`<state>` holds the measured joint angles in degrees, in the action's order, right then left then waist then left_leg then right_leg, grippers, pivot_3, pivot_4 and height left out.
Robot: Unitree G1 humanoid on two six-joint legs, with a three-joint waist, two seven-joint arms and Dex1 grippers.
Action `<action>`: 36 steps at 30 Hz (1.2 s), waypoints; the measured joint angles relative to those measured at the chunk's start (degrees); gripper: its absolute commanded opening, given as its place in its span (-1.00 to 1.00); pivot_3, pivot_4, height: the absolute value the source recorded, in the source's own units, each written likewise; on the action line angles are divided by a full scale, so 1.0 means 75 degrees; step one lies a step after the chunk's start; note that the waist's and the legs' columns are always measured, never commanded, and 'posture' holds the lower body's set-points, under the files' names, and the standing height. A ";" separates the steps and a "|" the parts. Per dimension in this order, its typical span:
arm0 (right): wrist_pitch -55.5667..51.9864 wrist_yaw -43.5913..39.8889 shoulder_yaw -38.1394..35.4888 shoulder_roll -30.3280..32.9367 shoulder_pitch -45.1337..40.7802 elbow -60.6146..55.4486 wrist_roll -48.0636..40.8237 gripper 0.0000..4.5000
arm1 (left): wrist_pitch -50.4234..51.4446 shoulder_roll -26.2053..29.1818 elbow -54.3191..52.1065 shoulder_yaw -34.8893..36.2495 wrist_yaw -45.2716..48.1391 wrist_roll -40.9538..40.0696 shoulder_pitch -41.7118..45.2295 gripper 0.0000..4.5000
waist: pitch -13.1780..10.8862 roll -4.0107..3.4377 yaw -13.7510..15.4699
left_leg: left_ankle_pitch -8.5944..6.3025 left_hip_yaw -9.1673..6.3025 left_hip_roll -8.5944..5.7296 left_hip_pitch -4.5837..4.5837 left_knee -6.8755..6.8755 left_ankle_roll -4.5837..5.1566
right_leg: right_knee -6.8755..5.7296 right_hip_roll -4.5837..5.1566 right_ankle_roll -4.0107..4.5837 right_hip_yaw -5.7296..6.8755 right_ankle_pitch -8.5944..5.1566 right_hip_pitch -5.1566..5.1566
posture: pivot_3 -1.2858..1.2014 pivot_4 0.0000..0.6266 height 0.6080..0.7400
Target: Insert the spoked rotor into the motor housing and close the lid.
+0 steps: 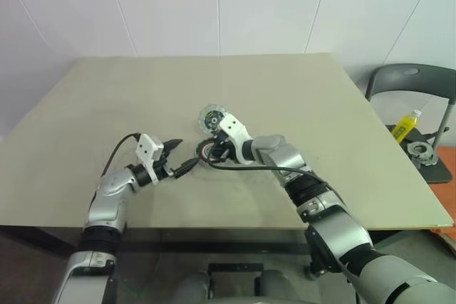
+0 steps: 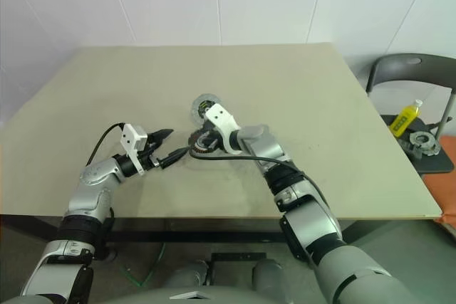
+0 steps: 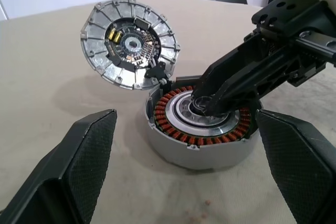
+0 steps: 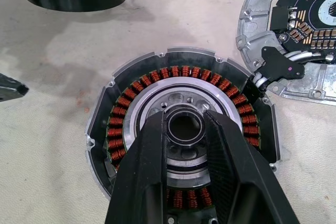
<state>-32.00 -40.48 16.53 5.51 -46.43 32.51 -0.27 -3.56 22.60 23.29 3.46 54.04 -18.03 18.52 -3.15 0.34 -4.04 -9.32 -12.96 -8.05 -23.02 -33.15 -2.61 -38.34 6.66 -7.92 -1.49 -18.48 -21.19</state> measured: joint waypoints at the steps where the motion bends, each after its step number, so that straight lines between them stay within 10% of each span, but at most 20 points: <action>1: 0.0008 0.0000 -0.0004 -0.0001 0.0000 0.0008 0.0000 -0.71 | 0.0035 0.0000 -0.0013 0.0000 -0.0007 0.0000 0.0000 1.00 | 0.0000 0.0000 0.0000 | 0.0000 0.0000 0.0000 0.0000 0.0000 0.0000 | 0.0000 0.0000 0.0000 0.0000 0.0000 0.0000 | 0.03 -1.00 1.00; 36: 0.0277 0.0041 -0.0028 -0.0141 -0.0002 0.0210 -0.0005 -0.71 | -0.0101 0.0002 0.0214 0.0005 0.0118 0.0000 -0.0004 1.00 | 0.0001 -0.0001 -0.0001 | 0.0002 -0.0001 0.0000 0.0010 0.0000 -0.0003 | -0.0008 -0.0001 0.0001 -0.0002 0.0000 0.0005 | 0.03 -1.00 1.00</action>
<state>-29.92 -40.18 16.32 4.45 -46.44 34.08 -0.31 -4.32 22.61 24.90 3.50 54.92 -18.03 18.49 -3.15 0.33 -4.04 -9.31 -12.97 -8.05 -22.94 -33.14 -2.63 -38.40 6.65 -7.92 -1.51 -18.47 -21.15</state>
